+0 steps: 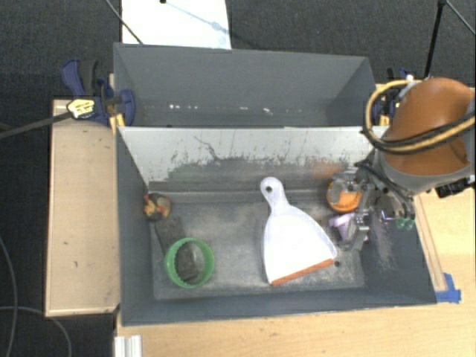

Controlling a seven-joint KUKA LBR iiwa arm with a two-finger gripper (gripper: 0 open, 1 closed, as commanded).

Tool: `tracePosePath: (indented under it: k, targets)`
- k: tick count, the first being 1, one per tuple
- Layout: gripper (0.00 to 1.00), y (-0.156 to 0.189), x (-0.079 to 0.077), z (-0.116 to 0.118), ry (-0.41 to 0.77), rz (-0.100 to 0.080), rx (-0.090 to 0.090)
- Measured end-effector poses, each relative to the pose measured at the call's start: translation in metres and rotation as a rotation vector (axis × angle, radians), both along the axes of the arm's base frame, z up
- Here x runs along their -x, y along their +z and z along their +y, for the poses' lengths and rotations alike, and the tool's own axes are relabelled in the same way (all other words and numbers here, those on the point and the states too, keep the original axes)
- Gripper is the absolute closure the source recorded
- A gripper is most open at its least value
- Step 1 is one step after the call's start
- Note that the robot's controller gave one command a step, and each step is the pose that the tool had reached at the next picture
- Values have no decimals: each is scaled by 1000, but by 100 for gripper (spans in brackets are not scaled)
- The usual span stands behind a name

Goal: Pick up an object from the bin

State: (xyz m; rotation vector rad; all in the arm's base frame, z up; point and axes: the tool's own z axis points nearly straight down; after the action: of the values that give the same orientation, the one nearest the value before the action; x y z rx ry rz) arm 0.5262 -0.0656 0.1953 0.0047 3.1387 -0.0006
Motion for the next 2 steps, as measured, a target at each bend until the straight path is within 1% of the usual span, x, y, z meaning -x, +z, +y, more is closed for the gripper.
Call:
tracePosePath:
  k: [1,2]
  targets:
    - [0,-69,-2,-43,-95,-4,0]
    - [0,-86,-17,-64,-76,2,-1]
